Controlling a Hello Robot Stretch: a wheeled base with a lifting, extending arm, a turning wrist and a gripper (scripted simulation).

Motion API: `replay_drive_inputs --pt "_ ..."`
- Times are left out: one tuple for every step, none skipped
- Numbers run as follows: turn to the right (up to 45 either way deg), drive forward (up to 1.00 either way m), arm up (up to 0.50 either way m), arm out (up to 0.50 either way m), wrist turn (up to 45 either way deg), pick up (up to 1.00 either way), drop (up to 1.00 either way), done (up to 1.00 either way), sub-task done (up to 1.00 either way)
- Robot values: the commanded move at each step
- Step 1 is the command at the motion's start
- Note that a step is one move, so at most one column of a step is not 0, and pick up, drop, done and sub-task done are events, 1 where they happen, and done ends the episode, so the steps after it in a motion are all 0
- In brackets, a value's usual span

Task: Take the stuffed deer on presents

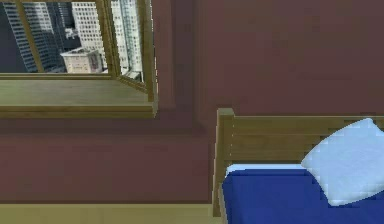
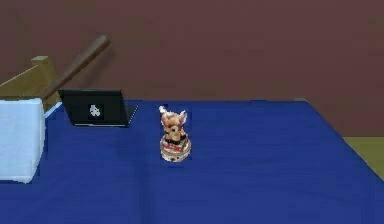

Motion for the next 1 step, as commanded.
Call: replay_drive_inputs --pt "0.0 0.00 0.50 0.00 0.0 0.00 0.00 0.00 0.00"
